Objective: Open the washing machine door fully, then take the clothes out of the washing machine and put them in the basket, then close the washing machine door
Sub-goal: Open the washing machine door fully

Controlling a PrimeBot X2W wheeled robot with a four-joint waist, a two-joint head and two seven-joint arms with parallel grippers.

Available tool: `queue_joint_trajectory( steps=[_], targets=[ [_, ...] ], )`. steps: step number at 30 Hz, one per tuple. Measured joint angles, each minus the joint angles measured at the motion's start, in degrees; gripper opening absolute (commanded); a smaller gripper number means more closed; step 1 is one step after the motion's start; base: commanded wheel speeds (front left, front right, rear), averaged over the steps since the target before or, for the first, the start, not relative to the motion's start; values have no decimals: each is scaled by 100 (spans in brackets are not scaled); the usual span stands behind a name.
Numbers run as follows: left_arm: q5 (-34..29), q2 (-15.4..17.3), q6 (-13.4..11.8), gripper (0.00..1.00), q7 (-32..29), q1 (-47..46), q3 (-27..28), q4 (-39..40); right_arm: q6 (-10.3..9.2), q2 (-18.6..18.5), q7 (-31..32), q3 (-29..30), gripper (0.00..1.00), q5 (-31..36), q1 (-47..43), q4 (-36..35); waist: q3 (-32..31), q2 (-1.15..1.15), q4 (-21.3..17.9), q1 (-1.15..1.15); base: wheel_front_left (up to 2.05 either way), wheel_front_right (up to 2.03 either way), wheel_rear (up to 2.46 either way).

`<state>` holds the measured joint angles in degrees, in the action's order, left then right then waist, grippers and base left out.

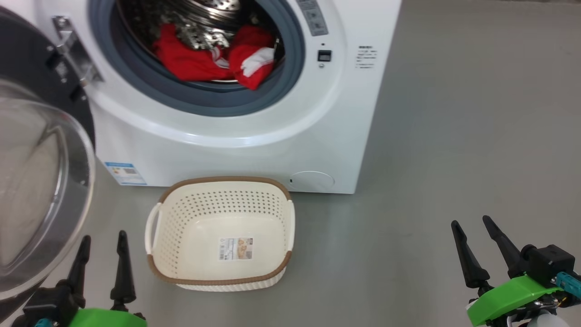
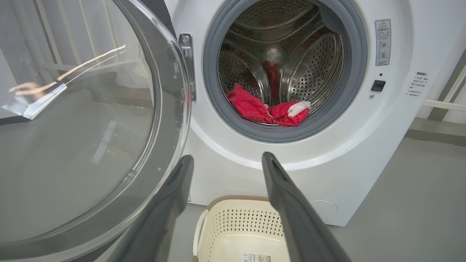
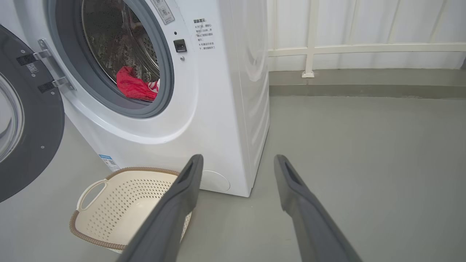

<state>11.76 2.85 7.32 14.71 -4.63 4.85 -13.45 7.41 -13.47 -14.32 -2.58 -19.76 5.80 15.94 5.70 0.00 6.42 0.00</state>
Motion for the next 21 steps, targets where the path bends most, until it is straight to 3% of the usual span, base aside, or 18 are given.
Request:
queue_joint_trajectory(
  steps=[12,21],
  targets=[
    [265,36,0,100,0,104,-466,190,-1,79,0,176,100,1,-6,-67,117,0,-593,0,0,0,0],
    [316,40,0,100,0,105,-537,202,-1,123,0,256,100,2,-14,-98,162,0,-759,0,0,0,0]
  ],
)
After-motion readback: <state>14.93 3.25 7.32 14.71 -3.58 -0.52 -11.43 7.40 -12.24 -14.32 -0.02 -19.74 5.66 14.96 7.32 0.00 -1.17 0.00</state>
